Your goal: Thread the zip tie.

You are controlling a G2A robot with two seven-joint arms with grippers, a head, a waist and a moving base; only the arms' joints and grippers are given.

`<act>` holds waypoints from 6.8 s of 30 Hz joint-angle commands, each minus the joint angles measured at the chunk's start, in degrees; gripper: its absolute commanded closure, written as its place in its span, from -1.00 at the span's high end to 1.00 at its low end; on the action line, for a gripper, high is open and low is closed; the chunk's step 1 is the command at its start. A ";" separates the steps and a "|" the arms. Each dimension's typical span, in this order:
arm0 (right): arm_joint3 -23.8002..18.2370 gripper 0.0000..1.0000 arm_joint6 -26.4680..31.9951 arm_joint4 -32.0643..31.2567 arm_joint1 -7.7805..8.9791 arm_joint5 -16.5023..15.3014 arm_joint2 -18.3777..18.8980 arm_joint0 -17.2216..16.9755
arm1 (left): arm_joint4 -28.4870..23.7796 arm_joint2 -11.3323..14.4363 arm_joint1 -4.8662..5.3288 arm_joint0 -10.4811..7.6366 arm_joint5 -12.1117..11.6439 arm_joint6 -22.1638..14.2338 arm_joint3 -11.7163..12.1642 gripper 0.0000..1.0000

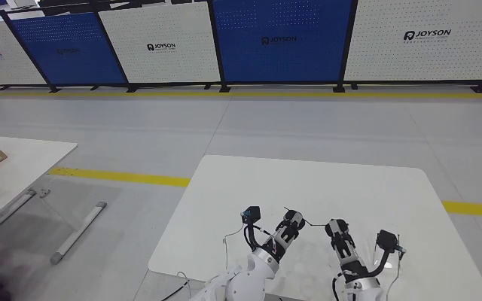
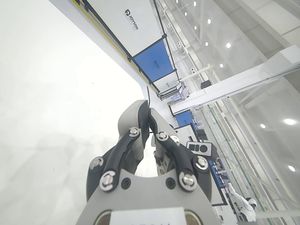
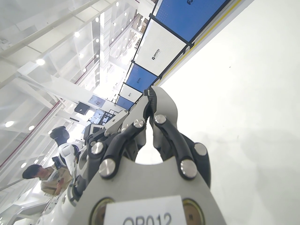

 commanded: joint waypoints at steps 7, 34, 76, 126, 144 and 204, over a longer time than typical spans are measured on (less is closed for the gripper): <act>0.77 -1.00 1.01 0.02 -0.43 -0.12 -0.40 0.48 | 0.00 0.00 0.00 0.00 0.00 0.00 0.00 -1.00; 2.52 -1.00 -2.75 1.93 -1.43 -1.50 -1.02 1.15 | 0.35 -0.08 -0.09 0.08 -0.20 -0.14 -0.04 -1.00; 4.09 -1.00 -5.54 7.06 -3.26 -5.93 -0.50 0.87 | -2.52 1.39 -2.16 -0.25 -4.29 3.06 1.18 -1.00; 3.35 -1.00 -3.70 4.51 -4.55 -3.75 -0.53 0.64 | 2.64 -0.69 -2.43 0.48 2.36 -0.23 -0.28 -0.24; 3.49 -1.00 -4.00 4.03 -5.27 -3.63 -0.37 0.55 | 4.34 1.22 -3.21 -0.30 2.34 -1.33 1.42 -0.42; 3.38 -1.00 -1.06 3.51 -6.85 -3.22 0.74 0.46 | 7.55 -0.49 -3.92 0.64 0.78 -2.97 1.23 -0.30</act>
